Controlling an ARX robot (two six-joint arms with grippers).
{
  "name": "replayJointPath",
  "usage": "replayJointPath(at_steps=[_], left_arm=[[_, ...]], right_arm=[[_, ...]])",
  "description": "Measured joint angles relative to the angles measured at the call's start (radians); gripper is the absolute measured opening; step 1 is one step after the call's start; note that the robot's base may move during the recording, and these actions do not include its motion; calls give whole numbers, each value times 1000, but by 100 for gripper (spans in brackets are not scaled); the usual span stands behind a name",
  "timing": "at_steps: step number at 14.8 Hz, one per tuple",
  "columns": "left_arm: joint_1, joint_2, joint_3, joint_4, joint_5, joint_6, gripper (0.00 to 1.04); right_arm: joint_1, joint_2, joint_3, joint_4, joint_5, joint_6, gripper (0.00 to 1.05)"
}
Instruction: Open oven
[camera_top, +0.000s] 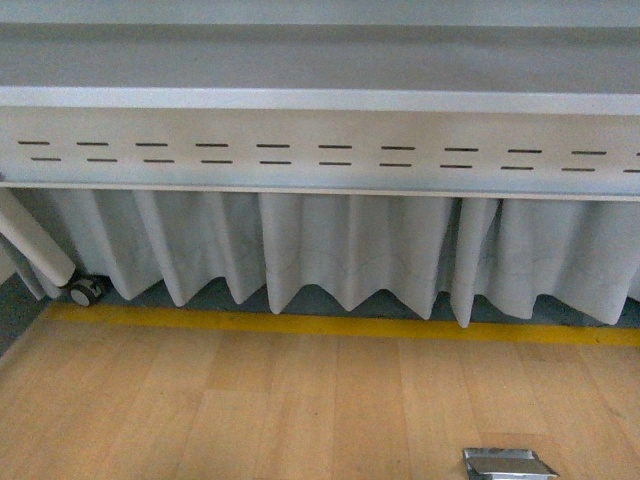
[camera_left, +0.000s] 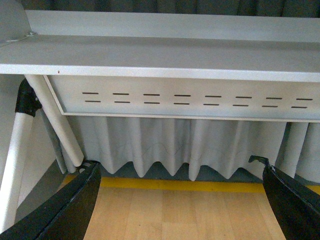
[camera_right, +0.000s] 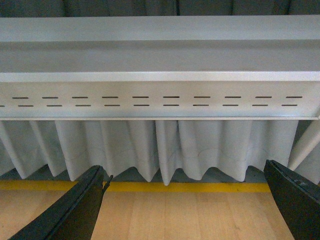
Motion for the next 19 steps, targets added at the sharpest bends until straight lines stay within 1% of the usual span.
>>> replayJointPath(at_steps=[19], left_arm=[[0,0,0,0,0,3,98]], right_arm=[[0,0,0,0,1,3,98]])
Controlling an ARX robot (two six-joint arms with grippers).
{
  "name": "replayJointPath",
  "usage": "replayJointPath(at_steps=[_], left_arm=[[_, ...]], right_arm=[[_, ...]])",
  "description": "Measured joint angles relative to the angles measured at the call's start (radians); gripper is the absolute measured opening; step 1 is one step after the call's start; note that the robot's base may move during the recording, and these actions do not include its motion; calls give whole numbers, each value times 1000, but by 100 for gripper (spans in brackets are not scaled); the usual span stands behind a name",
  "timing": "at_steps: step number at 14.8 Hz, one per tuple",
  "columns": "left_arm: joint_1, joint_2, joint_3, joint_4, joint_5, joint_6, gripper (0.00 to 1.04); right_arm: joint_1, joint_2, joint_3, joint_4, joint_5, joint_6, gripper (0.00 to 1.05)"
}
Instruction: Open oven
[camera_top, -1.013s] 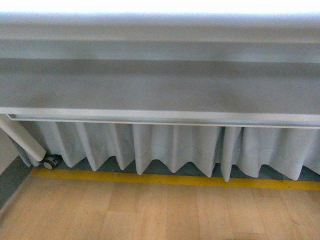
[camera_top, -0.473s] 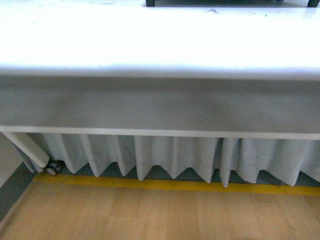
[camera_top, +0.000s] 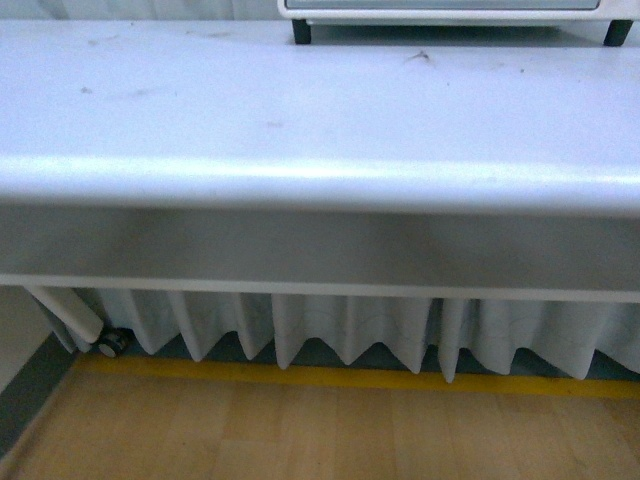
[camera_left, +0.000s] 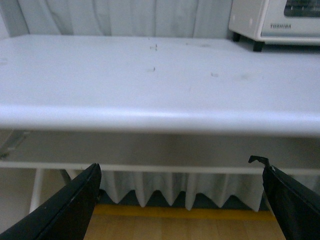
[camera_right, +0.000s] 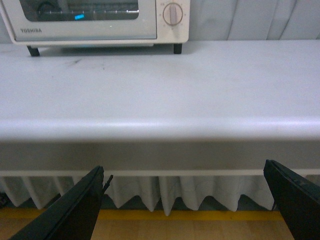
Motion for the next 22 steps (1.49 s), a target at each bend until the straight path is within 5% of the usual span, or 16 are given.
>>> replayJointPath(at_steps=[22], left_arm=[[0,0,0,0,0,0,98]], right_arm=[[0,0,0,0,-1,0,98]])
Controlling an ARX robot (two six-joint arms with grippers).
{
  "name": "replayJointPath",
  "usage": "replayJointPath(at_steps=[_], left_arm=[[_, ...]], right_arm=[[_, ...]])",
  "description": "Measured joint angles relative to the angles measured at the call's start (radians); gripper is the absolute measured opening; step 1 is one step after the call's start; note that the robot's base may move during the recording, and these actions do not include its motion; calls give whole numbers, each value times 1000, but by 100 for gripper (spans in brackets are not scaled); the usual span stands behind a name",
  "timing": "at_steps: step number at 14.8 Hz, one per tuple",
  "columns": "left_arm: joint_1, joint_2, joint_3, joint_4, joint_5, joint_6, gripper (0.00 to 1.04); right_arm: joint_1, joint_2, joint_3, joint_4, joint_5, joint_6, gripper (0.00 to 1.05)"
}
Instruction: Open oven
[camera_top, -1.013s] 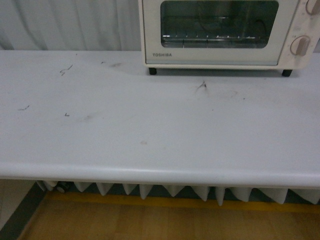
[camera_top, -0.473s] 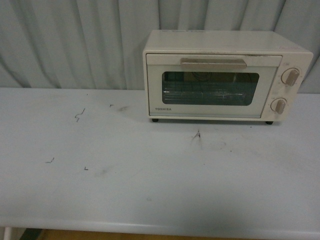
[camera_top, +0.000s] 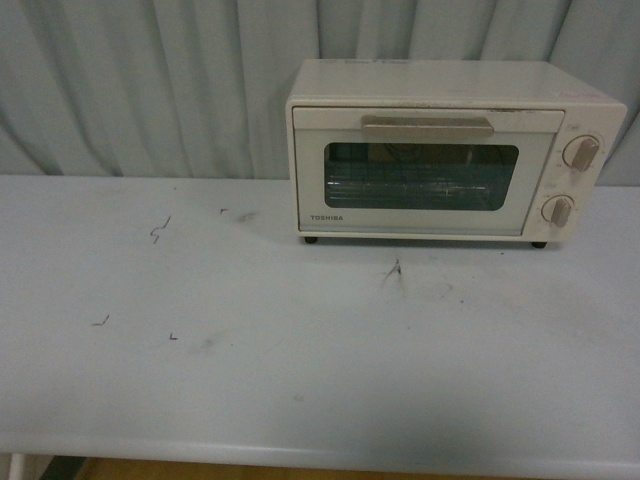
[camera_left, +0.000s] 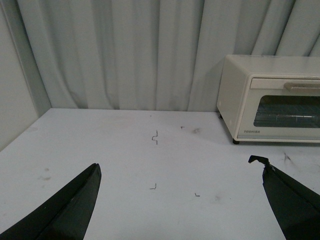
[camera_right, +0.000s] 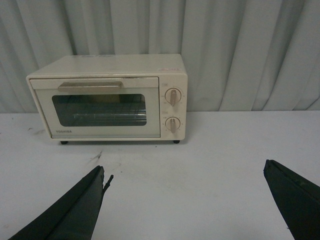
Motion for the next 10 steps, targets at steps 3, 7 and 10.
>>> replayJointPath(at_steps=[3,7,10], left_arm=[[0,0,0,0,0,0,98],[0,0,0,0,0,0,98],[0,0,0,0,0,0,98]], right_arm=[[0,0,0,0,0,0,98],[0,0,0,0,0,0,98],[0,0,0,0,0,0,98]])
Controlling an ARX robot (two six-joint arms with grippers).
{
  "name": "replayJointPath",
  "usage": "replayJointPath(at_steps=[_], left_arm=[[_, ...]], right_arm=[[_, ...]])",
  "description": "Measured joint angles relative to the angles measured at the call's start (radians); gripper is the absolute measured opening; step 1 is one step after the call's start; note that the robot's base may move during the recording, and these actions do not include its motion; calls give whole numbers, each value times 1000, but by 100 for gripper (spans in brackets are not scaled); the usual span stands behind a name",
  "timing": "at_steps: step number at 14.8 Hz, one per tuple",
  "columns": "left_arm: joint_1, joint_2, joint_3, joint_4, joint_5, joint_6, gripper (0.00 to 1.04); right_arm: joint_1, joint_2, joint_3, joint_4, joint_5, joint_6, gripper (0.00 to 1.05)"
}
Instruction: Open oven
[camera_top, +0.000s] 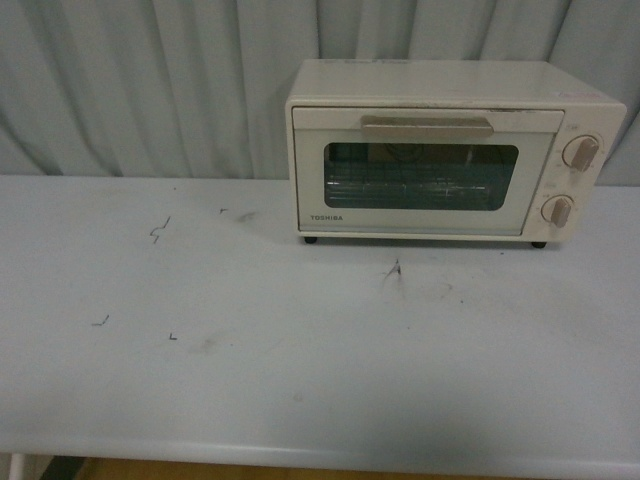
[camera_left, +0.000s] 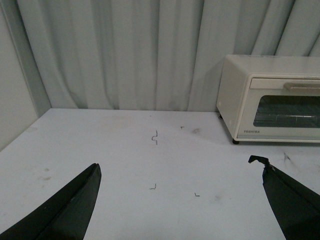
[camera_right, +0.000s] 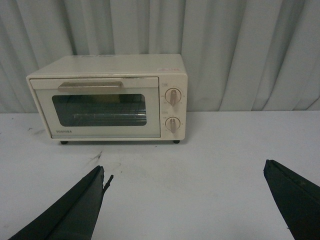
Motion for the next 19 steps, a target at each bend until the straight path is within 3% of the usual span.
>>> replayJointPath(at_steps=[19], left_arm=[[0,0,0,0,0,0,98]], right_arm=[[0,0,0,0,0,0,98]])
